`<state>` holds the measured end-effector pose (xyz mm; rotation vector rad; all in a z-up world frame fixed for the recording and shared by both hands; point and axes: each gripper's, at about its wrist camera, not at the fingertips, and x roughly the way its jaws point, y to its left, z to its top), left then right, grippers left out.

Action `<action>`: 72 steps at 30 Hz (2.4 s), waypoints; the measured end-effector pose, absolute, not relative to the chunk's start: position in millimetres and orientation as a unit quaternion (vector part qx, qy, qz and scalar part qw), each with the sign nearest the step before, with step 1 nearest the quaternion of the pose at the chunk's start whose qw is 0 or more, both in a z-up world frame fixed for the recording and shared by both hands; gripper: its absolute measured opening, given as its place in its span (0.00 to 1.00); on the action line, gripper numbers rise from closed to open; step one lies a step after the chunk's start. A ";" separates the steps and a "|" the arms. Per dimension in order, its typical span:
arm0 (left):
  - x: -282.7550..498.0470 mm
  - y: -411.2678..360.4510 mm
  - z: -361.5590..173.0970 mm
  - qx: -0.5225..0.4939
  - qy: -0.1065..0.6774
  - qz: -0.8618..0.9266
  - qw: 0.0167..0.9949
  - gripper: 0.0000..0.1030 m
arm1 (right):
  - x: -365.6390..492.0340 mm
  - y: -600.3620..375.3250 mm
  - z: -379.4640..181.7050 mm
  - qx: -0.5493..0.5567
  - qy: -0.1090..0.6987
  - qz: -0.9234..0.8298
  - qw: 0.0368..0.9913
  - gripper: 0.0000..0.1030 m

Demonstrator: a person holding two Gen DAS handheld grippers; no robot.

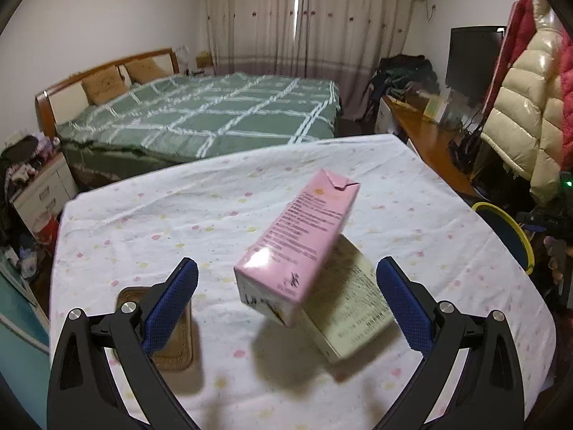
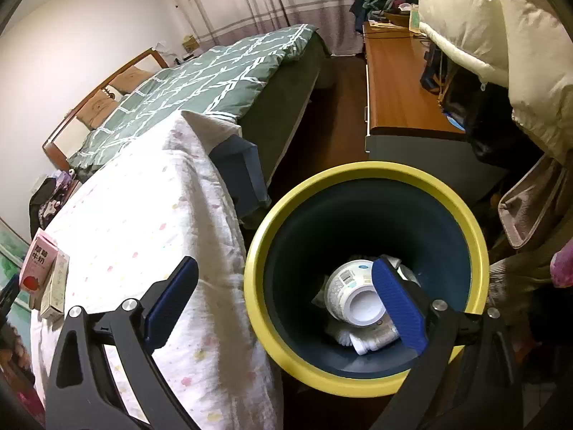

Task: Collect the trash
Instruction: 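Carry the white container over the bin and open the right gripper, then grasp the pink milk carton upright with the left gripper and lift it, then carry the pink carton over the bin and open the left gripper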

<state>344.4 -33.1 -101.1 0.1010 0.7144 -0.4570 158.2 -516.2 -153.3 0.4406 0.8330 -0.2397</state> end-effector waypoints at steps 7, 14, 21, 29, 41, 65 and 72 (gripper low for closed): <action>368.1 -38.3 -111.1 0.045 0.361 -0.237 0.901 0.90 | 162.8 -511.2 -155.3 0.211 0.404 -0.105 0.884 0.90; 377.3 -45.8 -119.3 0.047 0.373 -0.247 0.893 0.65 | 165.6 -505.8 -158.0 0.207 0.408 -0.095 0.884 0.90; 374.4 -46.9 -121.9 0.037 0.374 -0.248 0.893 0.48 | 161.2 -504.3 -158.5 0.210 0.407 -0.090 0.885 0.90; 357.9 -55.9 -105.4 0.049 0.356 -0.239 0.902 0.39 | 148.6 -504.1 -155.6 0.211 0.401 -0.086 0.887 0.90; 305.3 -123.4 -55.1 0.085 0.314 -0.286 0.901 0.39 | 103.0 -505.9 -139.2 0.210 0.370 -0.094 0.900 0.90; 245.1 -457.9 -95.7 0.165 0.354 -0.473 0.790 0.40 | -24.2 -557.4 -143.6 0.199 0.344 -0.185 0.899 0.90; 246.7 -487.2 -107.6 0.162 0.351 -0.458 0.800 0.85 | -30.1 -567.9 -154.0 0.218 0.345 -0.190 0.893 0.90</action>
